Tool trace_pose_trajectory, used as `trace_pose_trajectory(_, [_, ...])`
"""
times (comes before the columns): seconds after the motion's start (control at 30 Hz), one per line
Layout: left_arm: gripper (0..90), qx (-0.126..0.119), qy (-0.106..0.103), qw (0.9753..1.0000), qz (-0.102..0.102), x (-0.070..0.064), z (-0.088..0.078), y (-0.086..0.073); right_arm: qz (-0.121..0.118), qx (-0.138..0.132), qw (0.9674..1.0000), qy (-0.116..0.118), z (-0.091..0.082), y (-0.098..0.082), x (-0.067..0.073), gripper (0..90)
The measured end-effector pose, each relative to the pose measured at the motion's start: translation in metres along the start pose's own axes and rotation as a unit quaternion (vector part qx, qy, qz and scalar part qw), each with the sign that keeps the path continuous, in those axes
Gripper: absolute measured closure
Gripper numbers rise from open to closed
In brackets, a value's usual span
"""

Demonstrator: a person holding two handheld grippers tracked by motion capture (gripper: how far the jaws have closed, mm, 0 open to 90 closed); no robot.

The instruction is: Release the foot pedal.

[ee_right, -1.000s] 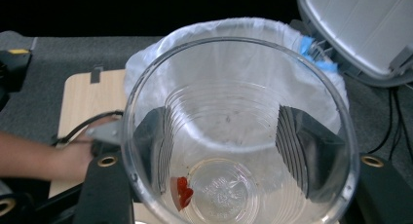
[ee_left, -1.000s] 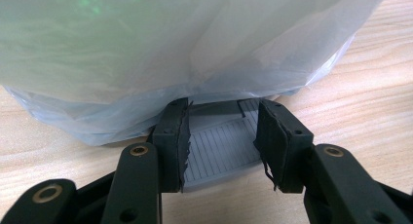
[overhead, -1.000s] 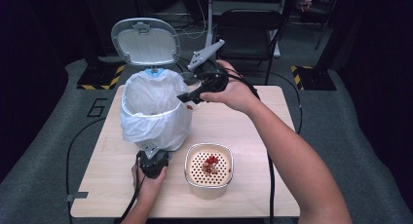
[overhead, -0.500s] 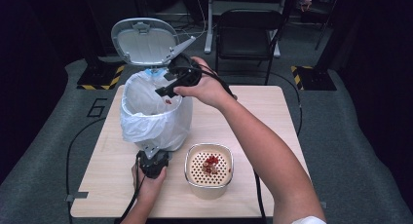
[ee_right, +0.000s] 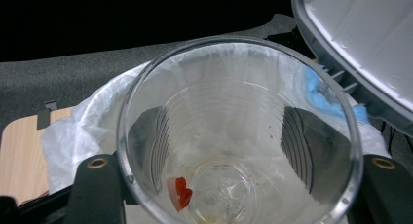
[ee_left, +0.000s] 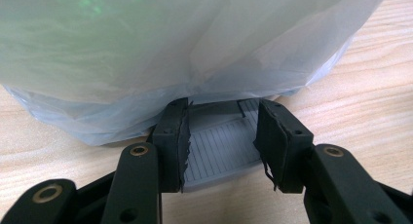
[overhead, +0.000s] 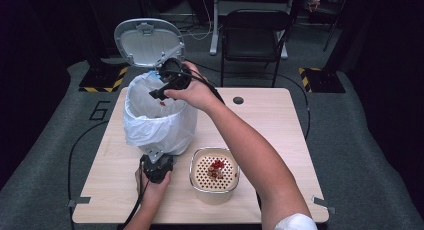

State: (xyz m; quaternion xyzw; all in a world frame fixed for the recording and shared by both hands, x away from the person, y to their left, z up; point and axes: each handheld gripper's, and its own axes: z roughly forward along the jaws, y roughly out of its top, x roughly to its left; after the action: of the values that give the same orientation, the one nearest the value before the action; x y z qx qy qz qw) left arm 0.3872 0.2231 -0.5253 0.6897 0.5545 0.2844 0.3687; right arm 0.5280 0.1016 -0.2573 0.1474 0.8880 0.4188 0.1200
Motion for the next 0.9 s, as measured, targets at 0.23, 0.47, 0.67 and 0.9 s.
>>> trace_pose_trajectory(0.23, [55.7,-0.003,0.0,1.0,-0.003,0.0,0.0,0.0,0.016,-0.01,0.9995,-0.025,0.019,-0.002,0.004,3.0])
trace_pose_trajectory(0.47, [55.6,-0.012,-0.012,0.9996,-0.021,0.0,0.001,0.0,0.023,-0.036,0.9988,-0.026,0.006,-0.009,0.006,0.3])
trace_pose_trajectory(0.67, [55.4,-0.015,-0.019,0.9996,-0.016,0.004,-0.002,-0.002,0.01,-0.056,0.9983,-0.011,-0.035,-0.035,0.009,14.5])
trace_pose_trajectory(0.9, [52.5,-0.001,-0.002,0.9999,-0.015,0.015,-0.017,-0.005,0.008,-0.043,0.9984,-0.034,-0.071,-0.082,0.001,21.2])
